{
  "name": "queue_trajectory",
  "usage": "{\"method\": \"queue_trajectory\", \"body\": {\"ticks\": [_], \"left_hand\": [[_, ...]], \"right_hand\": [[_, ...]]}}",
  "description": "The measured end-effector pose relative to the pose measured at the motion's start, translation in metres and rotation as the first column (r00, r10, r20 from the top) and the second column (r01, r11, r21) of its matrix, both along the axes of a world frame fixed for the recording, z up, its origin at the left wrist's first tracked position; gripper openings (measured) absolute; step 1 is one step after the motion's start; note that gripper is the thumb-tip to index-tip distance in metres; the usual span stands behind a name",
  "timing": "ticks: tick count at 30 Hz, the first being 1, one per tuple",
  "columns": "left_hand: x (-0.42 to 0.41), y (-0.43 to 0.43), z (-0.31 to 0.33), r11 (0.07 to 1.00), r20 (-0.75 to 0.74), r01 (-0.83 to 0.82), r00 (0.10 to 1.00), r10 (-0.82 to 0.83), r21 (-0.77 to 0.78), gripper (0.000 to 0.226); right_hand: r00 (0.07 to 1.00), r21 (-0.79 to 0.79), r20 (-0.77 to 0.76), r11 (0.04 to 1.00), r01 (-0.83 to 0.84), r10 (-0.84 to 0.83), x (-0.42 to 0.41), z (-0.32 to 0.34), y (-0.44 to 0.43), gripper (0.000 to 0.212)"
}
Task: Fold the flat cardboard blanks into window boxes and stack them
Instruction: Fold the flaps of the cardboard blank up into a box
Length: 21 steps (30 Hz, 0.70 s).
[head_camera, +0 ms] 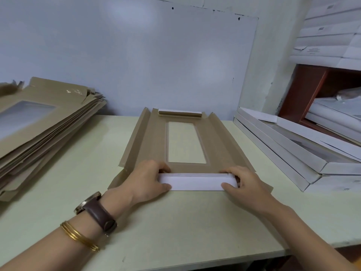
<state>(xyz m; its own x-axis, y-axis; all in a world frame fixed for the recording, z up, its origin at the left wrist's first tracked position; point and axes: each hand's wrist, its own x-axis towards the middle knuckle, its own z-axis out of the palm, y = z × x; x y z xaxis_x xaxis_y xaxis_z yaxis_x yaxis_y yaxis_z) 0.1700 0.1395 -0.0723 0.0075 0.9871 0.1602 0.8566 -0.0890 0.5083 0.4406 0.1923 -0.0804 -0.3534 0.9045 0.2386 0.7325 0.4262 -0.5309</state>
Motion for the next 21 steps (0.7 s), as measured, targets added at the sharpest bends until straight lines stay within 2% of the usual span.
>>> {"method": "queue_trajectory", "body": {"ticks": [3, 6, 7, 10, 12, 17, 20, 21], "left_hand": [[0.0, -0.009, 0.002, 0.998, -0.007, 0.041, 0.999, -0.04, 0.05, 0.021], [0.0, -0.019, 0.003, 0.991, 0.013, 0.076, 0.997, -0.078, 0.108, 0.011], [0.0, -0.022, 0.003, 0.989, 0.028, 0.081, 0.996, -0.085, 0.122, 0.013], [0.0, -0.029, 0.0, 0.986, 0.064, 0.077, 0.994, -0.087, 0.147, 0.03], [0.0, -0.031, -0.002, 0.987, 0.039, 0.074, 0.996, -0.08, 0.14, 0.038], [-0.003, -0.034, -0.01, 0.994, -0.016, 0.03, 0.999, -0.028, 0.109, 0.026], [-0.008, -0.038, -0.013, 0.987, -0.083, -0.047, 0.995, 0.06, 0.154, 0.024], [-0.009, -0.038, -0.013, 0.979, -0.121, -0.079, 0.987, 0.103, 0.19, 0.025]], "right_hand": [[1.0, 0.07, -0.013, 0.997, -0.02, 0.021, 0.005, 0.002, -0.008, 0.031], [0.998, 0.096, -0.029, 0.994, -0.049, 0.052, 0.011, 0.001, -0.015, 0.018], [0.997, 0.094, -0.05, 0.994, -0.055, 0.06, 0.013, 0.002, -0.017, 0.016], [0.99, 0.054, -0.103, 0.994, -0.092, 0.097, 0.019, 0.002, -0.022, 0.034], [0.99, 0.031, -0.108, 0.996, -0.083, 0.086, 0.02, 0.0, -0.023, 0.036], [0.999, 0.038, -0.049, 0.999, -0.005, 0.007, 0.02, -0.006, -0.018, 0.031], [0.997, 0.048, -0.077, 0.998, 0.037, -0.033, 0.019, -0.004, -0.019, 0.009], [0.996, 0.049, -0.074, 0.997, 0.056, -0.052, 0.018, -0.003, -0.019, 0.01]]}}
